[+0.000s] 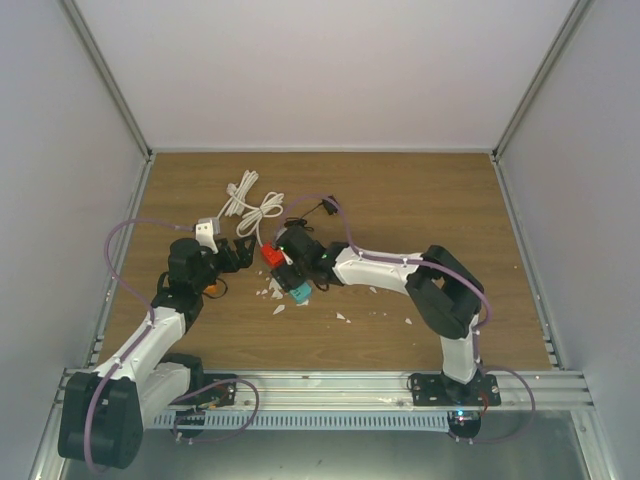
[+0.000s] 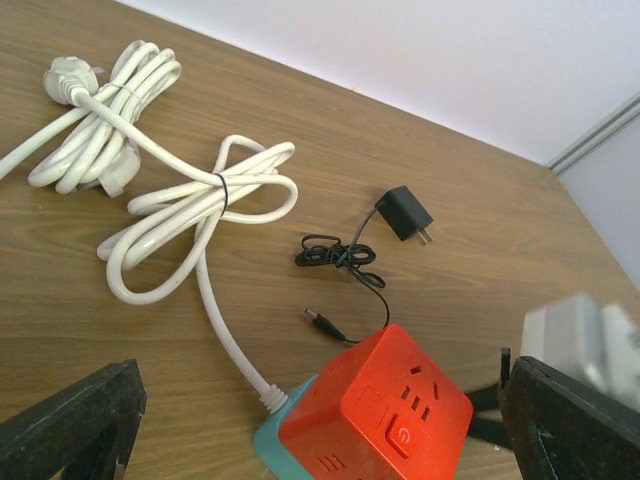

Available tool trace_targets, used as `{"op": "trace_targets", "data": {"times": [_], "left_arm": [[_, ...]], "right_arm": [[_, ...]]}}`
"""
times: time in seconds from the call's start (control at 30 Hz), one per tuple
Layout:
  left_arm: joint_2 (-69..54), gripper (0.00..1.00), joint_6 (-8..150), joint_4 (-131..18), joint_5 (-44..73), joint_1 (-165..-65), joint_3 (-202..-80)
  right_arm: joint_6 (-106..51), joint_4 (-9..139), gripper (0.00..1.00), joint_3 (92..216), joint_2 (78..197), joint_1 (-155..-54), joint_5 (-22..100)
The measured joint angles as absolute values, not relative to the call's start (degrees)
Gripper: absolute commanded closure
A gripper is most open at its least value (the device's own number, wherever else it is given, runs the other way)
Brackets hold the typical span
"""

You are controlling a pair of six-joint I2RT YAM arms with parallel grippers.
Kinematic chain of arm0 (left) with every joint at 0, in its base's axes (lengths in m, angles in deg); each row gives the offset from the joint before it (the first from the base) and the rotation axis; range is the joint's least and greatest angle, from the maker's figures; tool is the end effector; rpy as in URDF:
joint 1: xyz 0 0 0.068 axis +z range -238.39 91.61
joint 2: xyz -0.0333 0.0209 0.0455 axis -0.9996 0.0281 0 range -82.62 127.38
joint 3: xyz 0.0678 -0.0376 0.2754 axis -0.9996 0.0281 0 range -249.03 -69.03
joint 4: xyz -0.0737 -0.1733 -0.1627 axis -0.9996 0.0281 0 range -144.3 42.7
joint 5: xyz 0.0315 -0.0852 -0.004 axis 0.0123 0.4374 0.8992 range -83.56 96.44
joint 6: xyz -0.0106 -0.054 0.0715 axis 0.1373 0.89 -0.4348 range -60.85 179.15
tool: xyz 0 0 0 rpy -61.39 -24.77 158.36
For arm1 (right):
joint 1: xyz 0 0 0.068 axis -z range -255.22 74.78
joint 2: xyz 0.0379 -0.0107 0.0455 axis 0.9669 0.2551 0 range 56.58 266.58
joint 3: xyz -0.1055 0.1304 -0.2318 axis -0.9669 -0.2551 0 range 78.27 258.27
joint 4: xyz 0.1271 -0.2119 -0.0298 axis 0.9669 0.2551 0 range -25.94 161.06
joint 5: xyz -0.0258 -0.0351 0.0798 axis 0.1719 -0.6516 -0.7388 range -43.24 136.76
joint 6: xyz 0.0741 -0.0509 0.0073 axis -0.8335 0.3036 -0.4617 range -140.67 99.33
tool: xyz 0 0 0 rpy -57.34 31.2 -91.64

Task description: Insert the plug

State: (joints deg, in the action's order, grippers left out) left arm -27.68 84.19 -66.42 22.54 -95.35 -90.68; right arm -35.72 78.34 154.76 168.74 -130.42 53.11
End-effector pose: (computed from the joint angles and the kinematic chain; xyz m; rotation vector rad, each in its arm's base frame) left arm 0.2237 -0.0498 0.2091 -0.1211 1.9757 -0.6399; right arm 0.2624 0.3620 0.1665 -0.8036 2.3450 0.4074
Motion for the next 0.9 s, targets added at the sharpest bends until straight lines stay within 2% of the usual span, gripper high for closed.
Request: {"op": "trace_targets", "data": {"times": [0.03,0.17,0.4,0.57,0.7,0.9], "left_arm": [[-27.6,0.01,84.2,-66.4,22.5,-95.4,-90.7],[-27.6,0.01,84.2,-66.4,22.5,-95.4,-90.7],[-27.4,0.01,84.2,-66.3,22.5,-95.4,-90.7],[-28.1,0.01,84.2,-65.7,22.3,-95.4,-90.7],[-28.5,0.01,84.2,-65.6,22.3,-95.4,-90.7],[-28.6,0.01,84.2,-65.6,22.3,-95.4,-90.7]], "right_arm": [[-35.4,80.6,0.01,153.8,168.2,-130.4,53.2],[-34.4,87.0,0.00,152.1,167.1,-130.3,53.1],[-33.9,88.4,0.00,152.1,157.8,-128.7,52.4],[-34.3,86.0,0.00,151.4,150.5,-123.3,49.6],[-35.8,84.8,0.00,151.0,149.5,-117.5,47.7],[-36.5,85.0,0.18,156.6,159.8,-112.0,49.0]]}}
